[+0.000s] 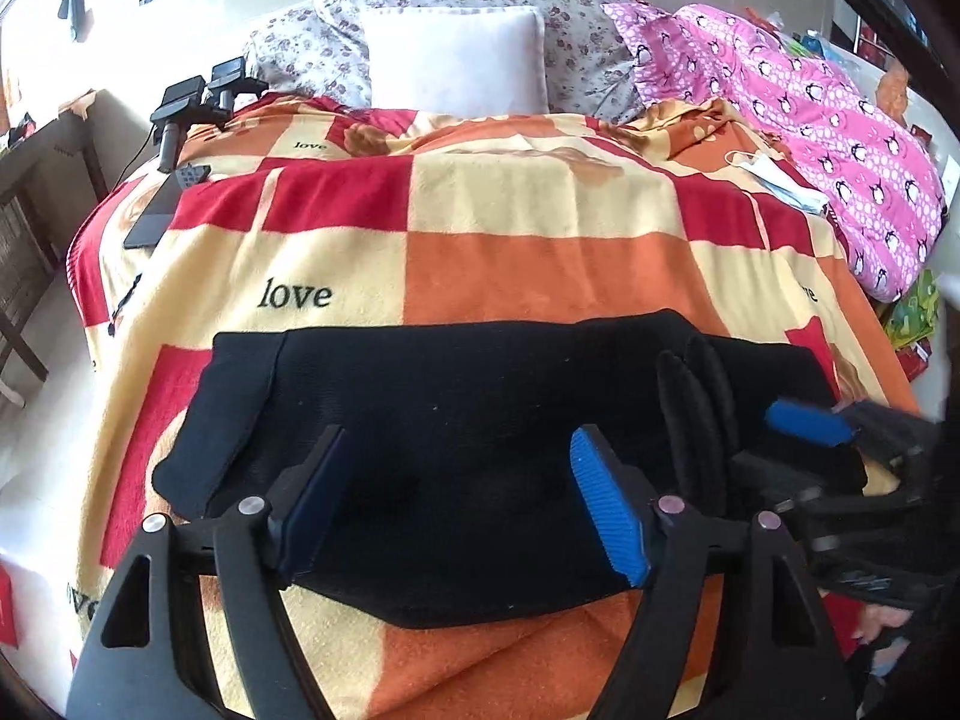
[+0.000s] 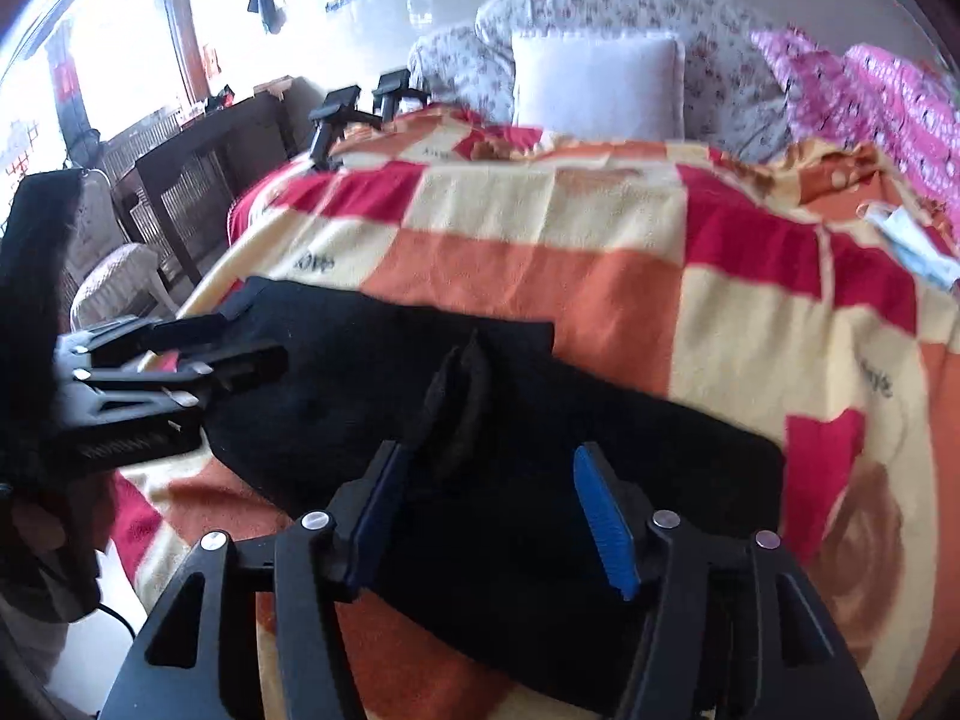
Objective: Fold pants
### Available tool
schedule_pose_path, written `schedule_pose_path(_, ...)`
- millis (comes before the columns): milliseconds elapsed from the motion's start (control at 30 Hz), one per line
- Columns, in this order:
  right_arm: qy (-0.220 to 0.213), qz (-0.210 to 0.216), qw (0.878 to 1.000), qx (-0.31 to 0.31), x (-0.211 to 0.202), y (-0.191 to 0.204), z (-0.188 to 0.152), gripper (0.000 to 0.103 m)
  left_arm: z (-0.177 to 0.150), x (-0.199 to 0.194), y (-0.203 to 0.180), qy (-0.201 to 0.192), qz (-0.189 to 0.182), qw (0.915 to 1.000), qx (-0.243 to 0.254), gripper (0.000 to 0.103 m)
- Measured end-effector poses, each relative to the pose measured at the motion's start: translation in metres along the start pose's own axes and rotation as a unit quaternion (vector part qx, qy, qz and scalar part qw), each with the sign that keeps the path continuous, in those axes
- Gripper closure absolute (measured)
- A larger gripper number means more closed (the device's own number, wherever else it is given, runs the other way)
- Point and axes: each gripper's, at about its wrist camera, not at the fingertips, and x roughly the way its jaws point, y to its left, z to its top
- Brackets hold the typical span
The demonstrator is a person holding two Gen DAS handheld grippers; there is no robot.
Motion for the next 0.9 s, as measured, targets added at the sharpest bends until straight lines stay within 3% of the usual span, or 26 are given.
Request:
schedule_pose_path(200,-0.012,0.007,1.0,-0.01,-0.014,0.009,0.013,0.042,-0.002,-0.003,0.018,0.006,-0.005,0.9996,-0.027,0.028)
schedule_pose_path(300,-0.027,0.034,0.999,-0.018,-0.017,0.02,0.028,0.037,-0.005,-0.008,0.032,0.01,-0.012,0.9989,-0.045,0.026)
schedule_pose_path(533,-0.011,0.101,0.994,-0.04,0.024,0.057,0.064,0.036,-0.021,-0.017,0.075,0.026,0.012,0.9957,-0.088,0.02)
schedule_pose_path(767,-0.001,0.127,0.989,-0.071,0.053,0.093,0.089,0.032,-0.037,-0.018,0.108,0.044,0.041,0.9909,-0.12,0.02)
schedule_pose_path(900,0.009,0.139,0.987,-0.077,0.067,0.108,0.098,0.032,-0.044,-0.014,0.117,0.052,0.032,0.9881,-0.141,0.02)
